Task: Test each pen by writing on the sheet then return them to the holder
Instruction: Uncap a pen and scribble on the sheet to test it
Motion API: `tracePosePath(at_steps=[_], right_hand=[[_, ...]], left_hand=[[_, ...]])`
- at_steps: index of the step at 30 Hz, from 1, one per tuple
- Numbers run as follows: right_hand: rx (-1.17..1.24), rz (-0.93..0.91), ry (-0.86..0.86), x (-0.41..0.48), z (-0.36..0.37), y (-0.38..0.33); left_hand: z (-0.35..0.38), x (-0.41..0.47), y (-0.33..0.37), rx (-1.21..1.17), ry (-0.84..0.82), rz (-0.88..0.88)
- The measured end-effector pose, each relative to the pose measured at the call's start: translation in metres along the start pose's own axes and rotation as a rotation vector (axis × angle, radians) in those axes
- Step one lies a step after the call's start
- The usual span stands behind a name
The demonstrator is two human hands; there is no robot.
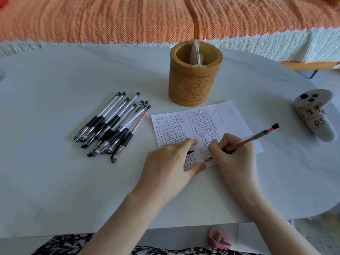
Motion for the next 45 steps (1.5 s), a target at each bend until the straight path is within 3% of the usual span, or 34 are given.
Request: tracePosePath(at_steps=[35, 41, 45], right_hand=[[0.017, 0.007, 0.012, 0.002, -0.003, -0.002], [0.240, 0.103, 0.059, 0.010, -0.011, 0.002], [0.505, 0.140, -0.021, 0.017, -0.010, -0.006]], left_hand=[[-0.004, -0.002, 0.004, -0.027, -0.008, 0.041], [-0.010, -0.001, 0.003, -0.287, -0.037, 0.063], [-0.004, 0.001, 0.001, -0.429, -0.135, 0.066]])
Point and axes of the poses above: each hand's wrist, its own x-axis towards the middle knuckle, its own z-axis out of the palm, y = z × x, the point moved 7 cm from there along x, towards the middle knuckle, and after that the axes turned 3 degrees about -x, right-handed, at the moved point
